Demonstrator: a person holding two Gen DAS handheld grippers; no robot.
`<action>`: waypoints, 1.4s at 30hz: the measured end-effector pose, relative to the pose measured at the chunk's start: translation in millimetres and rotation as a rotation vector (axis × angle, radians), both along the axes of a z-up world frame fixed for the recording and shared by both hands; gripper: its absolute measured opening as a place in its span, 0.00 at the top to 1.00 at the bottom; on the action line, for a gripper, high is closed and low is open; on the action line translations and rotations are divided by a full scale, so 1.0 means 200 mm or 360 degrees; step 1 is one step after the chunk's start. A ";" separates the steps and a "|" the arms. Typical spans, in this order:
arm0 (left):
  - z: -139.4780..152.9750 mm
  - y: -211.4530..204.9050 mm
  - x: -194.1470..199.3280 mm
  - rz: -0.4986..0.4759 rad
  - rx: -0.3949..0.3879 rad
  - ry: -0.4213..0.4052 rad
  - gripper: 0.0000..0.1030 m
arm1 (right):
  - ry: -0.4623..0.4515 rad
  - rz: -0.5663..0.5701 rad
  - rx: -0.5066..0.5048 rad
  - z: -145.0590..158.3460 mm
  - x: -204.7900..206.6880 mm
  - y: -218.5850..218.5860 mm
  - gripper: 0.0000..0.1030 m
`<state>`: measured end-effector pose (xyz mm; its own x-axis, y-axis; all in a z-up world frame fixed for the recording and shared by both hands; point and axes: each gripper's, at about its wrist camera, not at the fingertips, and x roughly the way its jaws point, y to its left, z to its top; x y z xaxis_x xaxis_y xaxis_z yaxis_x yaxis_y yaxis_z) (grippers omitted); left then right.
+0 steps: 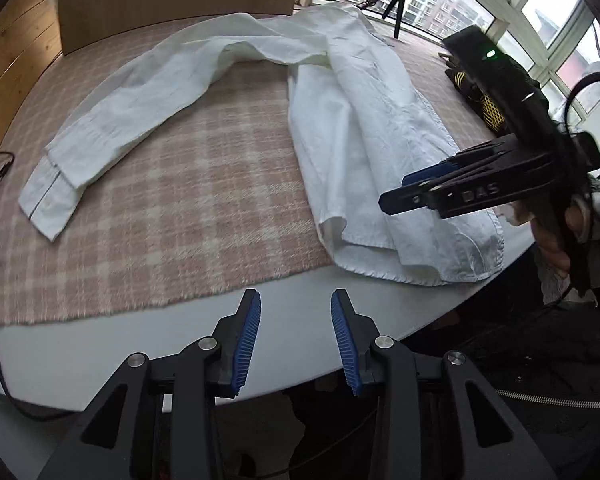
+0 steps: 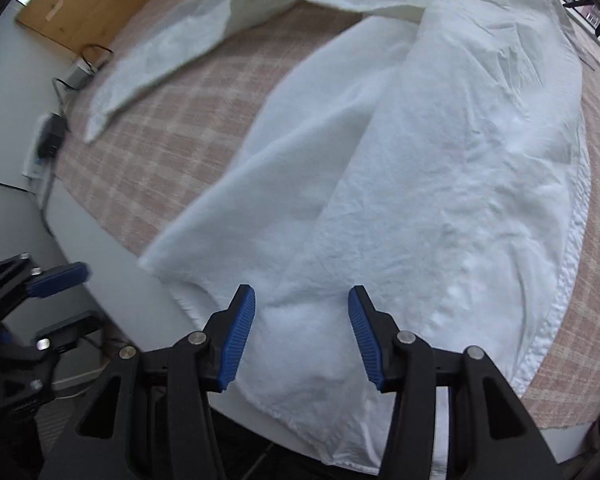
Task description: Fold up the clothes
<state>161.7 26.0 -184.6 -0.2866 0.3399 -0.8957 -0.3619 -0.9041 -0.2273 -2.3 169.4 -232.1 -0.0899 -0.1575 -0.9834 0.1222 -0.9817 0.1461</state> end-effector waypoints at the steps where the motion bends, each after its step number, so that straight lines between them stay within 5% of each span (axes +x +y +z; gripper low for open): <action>1: 0.00 -0.01 0.02 0.0015 0.0010 0.0010 0.65 | 0.0038 0.0030 0.0027 0.01 0.01 -0.02 0.52; 4: 0.01 -0.02 0.06 0.0029 0.0024 0.0045 0.64 | 0.0071 0.0130 0.0073 0.00 0.04 -0.05 0.53; 7: 0.03 0.03 0.06 0.0014 0.0039 0.0077 0.64 | 0.0065 0.0162 -0.0022 0.02 0.06 0.02 0.95; 8: 0.03 0.05 0.06 -0.0002 0.0043 0.0085 0.63 | 0.0056 0.0120 -0.0101 0.04 0.06 0.08 0.97; 14: 0.03 0.21 0.05 -0.0195 0.0050 0.0125 0.63 | 0.0127 -0.0132 -0.0462 0.21 0.10 0.44 0.97; 21: -0.03 0.41 0.04 -0.0387 0.0102 0.0088 0.60 | 0.0189 -0.0222 -0.0336 0.31 0.08 0.57 0.95; 23: -0.04 0.40 0.05 -0.0395 0.0071 0.0097 0.60 | 0.0142 -0.0107 -0.0309 0.29 0.12 0.49 0.91; 27: -0.05 0.25 0.03 -0.0285 0.0053 0.0054 0.59 | 0.0193 0.0244 -0.0256 0.23 0.30 0.20 0.52; 32: -0.05 0.11 0.02 -0.0147 0.0028 0.0029 0.59 | 0.0288 0.0628 -0.0008 0.13 0.45 -0.09 0.52; 35: -0.05 0.08 0.03 -0.0122 0.0041 0.0033 0.59 | 0.0309 0.0690 0.0128 0.10 0.46 -0.11 0.52; 42: -0.05 0.14 0.09 -0.0138 0.0085 0.0038 0.59 | 0.0284 0.0635 0.0165 0.08 0.41 -0.02 0.59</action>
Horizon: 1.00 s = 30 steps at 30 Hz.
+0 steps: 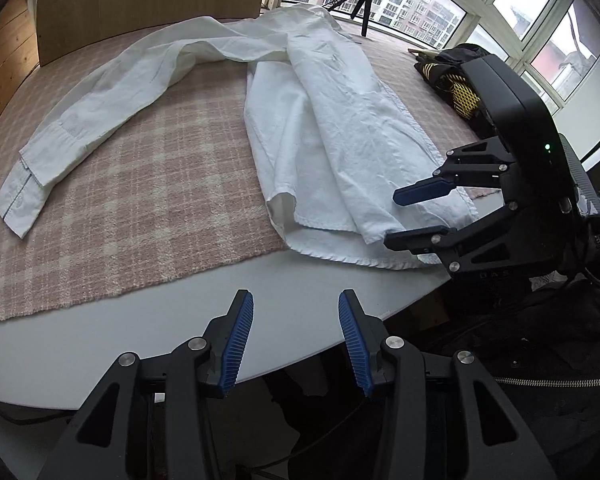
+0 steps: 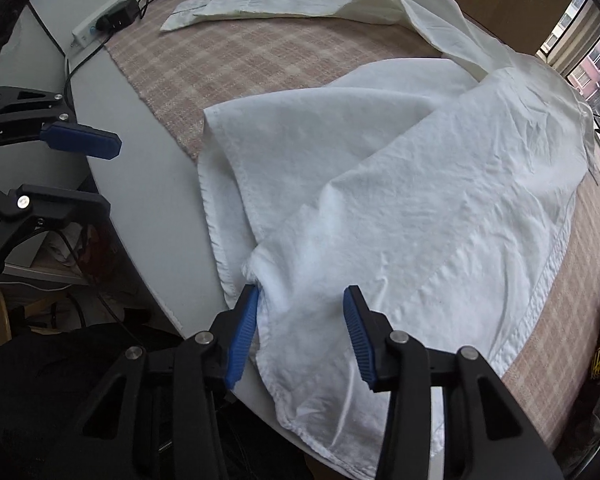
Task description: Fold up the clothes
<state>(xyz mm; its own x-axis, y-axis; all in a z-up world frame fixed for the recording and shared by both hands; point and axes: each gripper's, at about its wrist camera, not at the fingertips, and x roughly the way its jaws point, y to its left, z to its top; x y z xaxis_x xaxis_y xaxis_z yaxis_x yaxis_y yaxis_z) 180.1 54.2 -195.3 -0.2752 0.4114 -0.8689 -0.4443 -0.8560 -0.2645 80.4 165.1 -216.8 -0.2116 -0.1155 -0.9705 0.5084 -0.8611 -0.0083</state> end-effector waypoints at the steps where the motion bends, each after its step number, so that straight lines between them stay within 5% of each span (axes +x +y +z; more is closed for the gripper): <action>1: 0.00 0.00 0.00 0.0002 0.0009 -0.0003 0.59 | -0.0002 0.0021 -0.0003 0.00 0.01 -0.01 0.59; 5: 0.00 0.00 0.01 0.0008 0.0019 -0.0009 0.58 | 0.0072 0.0164 0.0065 -0.01 0.05 -0.11 0.60; 8: -0.01 0.00 0.01 0.0003 -0.0001 -0.0014 0.58 | 0.0057 0.0129 -0.0005 0.00 0.03 -0.07 0.97; 12: 0.01 0.04 0.01 -0.0038 -0.0027 0.0004 0.58 | -0.0041 -0.0102 -0.0250 0.09 -0.06 0.11 0.98; 18: 0.03 0.12 0.00 -0.0163 -0.0007 0.0085 0.58 | 0.0058 -0.0534 -0.0741 0.45 -0.09 0.50 0.98; 23: 0.01 0.29 0.00 -0.0389 0.0035 0.0159 0.58 | 0.0166 -0.0694 -0.0852 0.60 -0.10 0.69 0.98; 30: -0.02 0.67 0.05 -0.0790 0.0066 0.0269 0.58 | 0.0211 -0.0788 -0.0929 0.63 -0.10 0.86 0.98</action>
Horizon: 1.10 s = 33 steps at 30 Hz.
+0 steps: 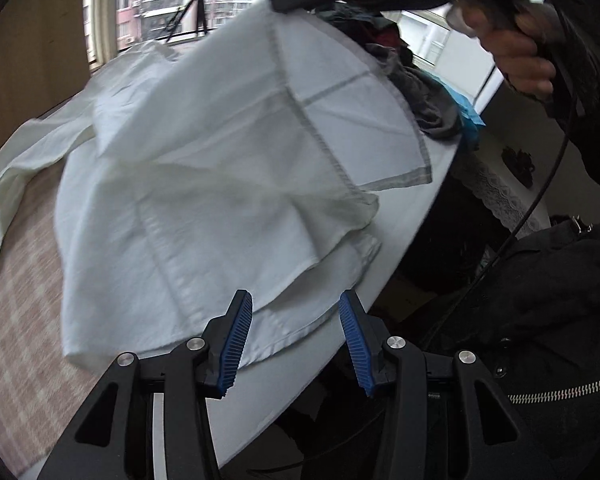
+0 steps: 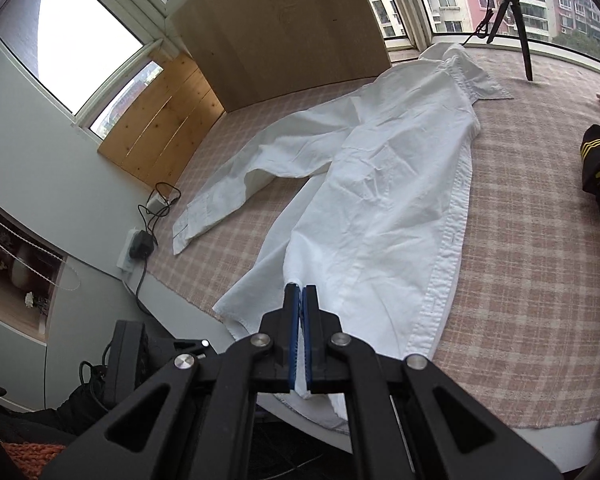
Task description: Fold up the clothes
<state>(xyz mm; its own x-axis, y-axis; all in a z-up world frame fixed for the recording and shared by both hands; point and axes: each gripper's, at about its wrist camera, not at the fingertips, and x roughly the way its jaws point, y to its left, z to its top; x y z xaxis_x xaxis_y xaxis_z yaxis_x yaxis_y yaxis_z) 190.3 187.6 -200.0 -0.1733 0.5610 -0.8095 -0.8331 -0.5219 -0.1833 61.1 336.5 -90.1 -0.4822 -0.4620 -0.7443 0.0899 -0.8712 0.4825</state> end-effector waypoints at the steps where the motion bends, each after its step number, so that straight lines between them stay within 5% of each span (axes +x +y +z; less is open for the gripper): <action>1: -0.01 0.05 0.00 -0.0026 -0.0022 0.0024 0.58 | 0.0003 -0.0001 -0.0018 0.00 0.00 0.01 0.98; 6: -0.09 0.19 -0.07 -0.0007 -0.0069 -0.0015 0.61 | 0.0056 -0.0007 -0.0020 0.06 -0.02 0.05 0.98; 10: -0.11 0.18 -0.15 0.0050 0.0038 -0.0134 0.98 | 0.0086 0.0001 -0.0020 0.09 -0.03 0.08 0.98; 18: -0.03 0.13 -0.13 0.0112 0.0165 -0.0142 0.99 | 0.0088 0.0008 -0.0036 0.09 -0.06 0.16 0.98; 23: -0.05 0.12 -0.10 0.0144 0.0044 -0.0087 0.97 | 0.0052 0.0099 -0.0014 0.08 -0.08 0.16 0.98; 30: -0.10 0.13 -0.07 0.0183 -0.0026 -0.0107 0.98 | -0.0186 0.0450 0.0305 -0.21 0.00 -0.04 0.85; 33: -0.12 0.13 -0.07 0.0212 -0.0046 -0.0107 0.98 | -0.0413 0.0453 0.0088 -0.39 0.01 -0.05 0.81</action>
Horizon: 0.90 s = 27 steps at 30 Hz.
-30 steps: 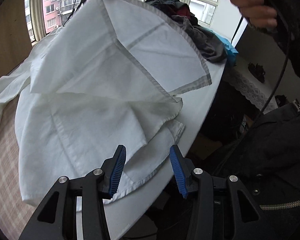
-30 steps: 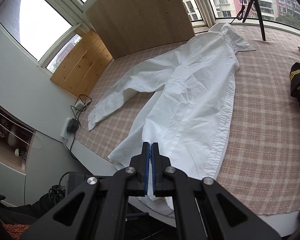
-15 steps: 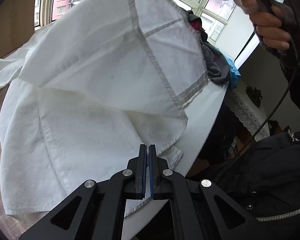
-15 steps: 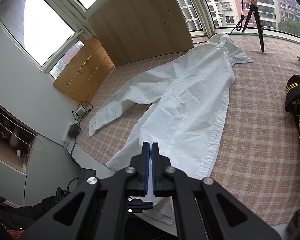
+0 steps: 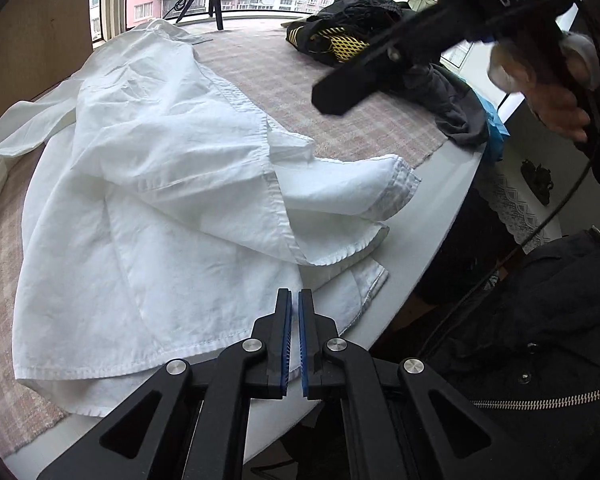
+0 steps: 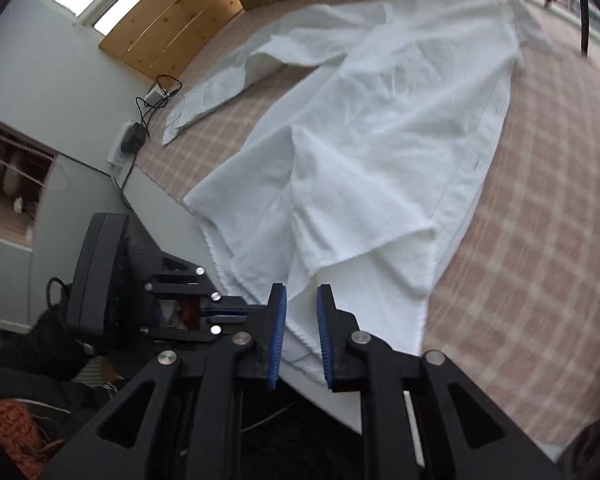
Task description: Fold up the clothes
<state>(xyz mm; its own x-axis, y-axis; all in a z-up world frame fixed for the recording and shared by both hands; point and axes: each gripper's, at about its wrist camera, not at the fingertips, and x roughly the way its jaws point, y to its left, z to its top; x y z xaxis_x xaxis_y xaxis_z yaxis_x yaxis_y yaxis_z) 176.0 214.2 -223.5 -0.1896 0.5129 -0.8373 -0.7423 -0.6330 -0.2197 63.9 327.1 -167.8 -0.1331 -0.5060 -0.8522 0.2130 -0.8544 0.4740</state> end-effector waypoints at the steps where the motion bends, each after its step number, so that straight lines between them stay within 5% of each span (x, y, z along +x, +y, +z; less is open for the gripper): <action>1: 0.00 0.00 0.00 0.0002 -0.0004 0.0004 0.98 | -0.0018 0.0002 0.0032 -0.04 0.01 -0.01 0.80; 3: 0.00 0.00 0.02 0.0002 -0.0006 0.0015 0.98 | 0.0014 0.0004 0.0142 -0.10 0.00 -0.04 0.74; 8: 0.02 -0.05 0.05 0.0008 -0.0034 0.0039 0.98 | -0.0018 -0.0050 0.0061 -0.21 -0.09 -0.06 0.64; 14: 0.01 -0.08 0.05 0.0061 -0.0072 0.0038 0.98 | -0.0008 -0.0020 -0.0075 -0.27 -0.16 -0.15 0.64; 15: 0.01 -0.09 0.05 0.0063 -0.0080 0.0041 0.98 | 0.0017 0.0004 -0.0056 -0.27 -0.16 -0.17 0.73; 17: 0.02 -0.10 0.05 0.0065 -0.0112 0.0070 0.93 | 0.0082 0.0026 -0.0047 -0.23 -0.15 -0.19 0.98; 27: 0.03 0.03 0.06 -0.0134 -0.0217 0.0314 0.79 | 0.0391 -0.0120 -0.0116 0.29 -0.16 0.06 0.98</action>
<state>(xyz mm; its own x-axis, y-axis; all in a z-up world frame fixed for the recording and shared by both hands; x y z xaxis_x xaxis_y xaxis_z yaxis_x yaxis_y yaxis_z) 188.0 221.1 -218.5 -0.3175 0.4187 -0.8508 -0.8139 -0.5808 0.0179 31.7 339.7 -109.7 -0.3709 -0.5459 -0.7513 0.2665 -0.8375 0.4770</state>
